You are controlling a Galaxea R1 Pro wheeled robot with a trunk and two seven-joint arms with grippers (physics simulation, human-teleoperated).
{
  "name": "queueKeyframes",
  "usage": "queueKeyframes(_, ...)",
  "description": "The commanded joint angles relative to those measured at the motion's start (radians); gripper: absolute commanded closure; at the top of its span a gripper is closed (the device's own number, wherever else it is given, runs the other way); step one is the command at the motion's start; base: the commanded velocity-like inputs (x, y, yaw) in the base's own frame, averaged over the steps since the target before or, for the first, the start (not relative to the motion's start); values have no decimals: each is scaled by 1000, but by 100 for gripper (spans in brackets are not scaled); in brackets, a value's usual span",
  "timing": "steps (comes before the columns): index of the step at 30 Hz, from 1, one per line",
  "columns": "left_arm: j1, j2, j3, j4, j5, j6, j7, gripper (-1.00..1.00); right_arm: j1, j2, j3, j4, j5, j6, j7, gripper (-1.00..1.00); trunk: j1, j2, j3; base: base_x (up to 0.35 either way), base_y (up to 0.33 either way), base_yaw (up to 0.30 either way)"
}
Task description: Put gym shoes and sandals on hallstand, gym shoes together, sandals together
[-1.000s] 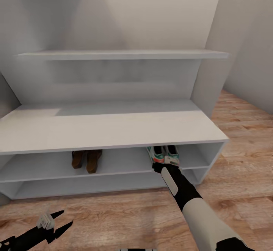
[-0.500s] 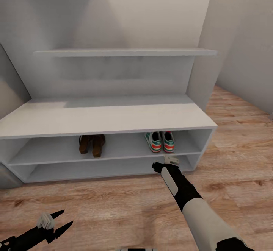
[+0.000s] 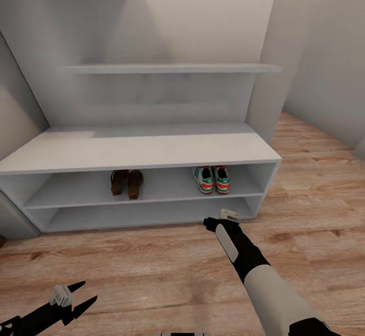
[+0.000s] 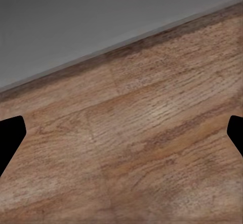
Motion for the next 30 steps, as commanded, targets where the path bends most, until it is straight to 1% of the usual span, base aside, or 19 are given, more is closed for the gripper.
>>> queueKeyframes(1,-1,0,2,0,-1,-6,-5,-100,0,-1,4,-1,-10,2,-9,-100,0,0,-1,-24,0,0)
queueKeyframes(15,-1,1,3,0,2,-3,-4,-100,0,-4,5,-1,-9,2,-8,-100,0,0,-1,-2,0,0)
queueKeyframes(21,-1,1,3,1,2,-2,-4,-100,2,-5,5,2,-8,2,-7,-100,-3,1,22,0,0,0)
queueKeyframes(25,-1,2,4,1,3,0,-4,-100,4,-6,5,27,-2,-2,-4,-100,-5,2,38,0,0,0)
queueKeyframes(27,-1,3,4,2,3,0,-3,-100,6,-7,6,50,6,-15,3,-100,-6,2,46,0,0,0)
queueKeyframes(28,-1,4,4,2,3,1,0,-100,11,-8,7,86,24,-46,27,-100,-6,3,49,0,0,0)
queueKeyframes(30,-1,4,4,3,3,1,3,-100,15,-9,7,115,41,-74,52,-100,-7,3,57,0,0,0)
